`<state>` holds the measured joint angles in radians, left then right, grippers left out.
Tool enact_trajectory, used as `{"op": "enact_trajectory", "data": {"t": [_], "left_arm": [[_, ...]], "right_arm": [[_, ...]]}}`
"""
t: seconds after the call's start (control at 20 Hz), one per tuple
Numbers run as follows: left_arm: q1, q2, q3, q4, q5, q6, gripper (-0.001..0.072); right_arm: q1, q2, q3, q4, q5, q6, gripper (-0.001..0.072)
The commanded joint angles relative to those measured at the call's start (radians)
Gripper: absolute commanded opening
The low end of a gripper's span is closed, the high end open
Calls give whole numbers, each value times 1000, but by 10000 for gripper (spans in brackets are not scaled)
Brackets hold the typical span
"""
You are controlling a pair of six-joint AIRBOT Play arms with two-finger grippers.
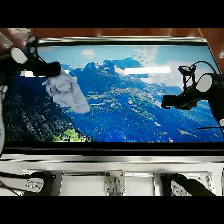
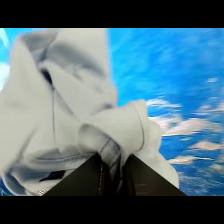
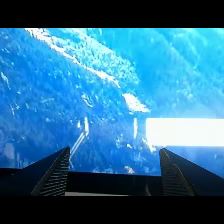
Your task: Fold the shirts.
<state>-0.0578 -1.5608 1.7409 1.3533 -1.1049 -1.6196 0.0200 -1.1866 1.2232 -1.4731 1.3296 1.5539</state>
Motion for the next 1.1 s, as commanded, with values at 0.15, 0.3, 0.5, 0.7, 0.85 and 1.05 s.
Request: {"op": "enact_trajectory", "data": {"t": [0.15,0.3,0.5,0.7,0.85,1.05], "left_arm": [[-237,504,0,0,52,13,43],[-347,592,0,0,85,-71,43],[-502,552,-46,0,83,-83,43],[-659,464,-172,0,85,-166,44],[-745,376,-274,0,137,-203,43],[-832,212,-372,-1,216,-279,43]], "right_arm": [[1,129,214,1,16,-22,675],[1,232,291,1,17,-21,675],[0,336,301,-11,109,-21,675],[0,342,277,-55,339,-50,675],[1,342,192,-34,368,-47,675],[1,342,-8,-29,261,-50,675]]}}
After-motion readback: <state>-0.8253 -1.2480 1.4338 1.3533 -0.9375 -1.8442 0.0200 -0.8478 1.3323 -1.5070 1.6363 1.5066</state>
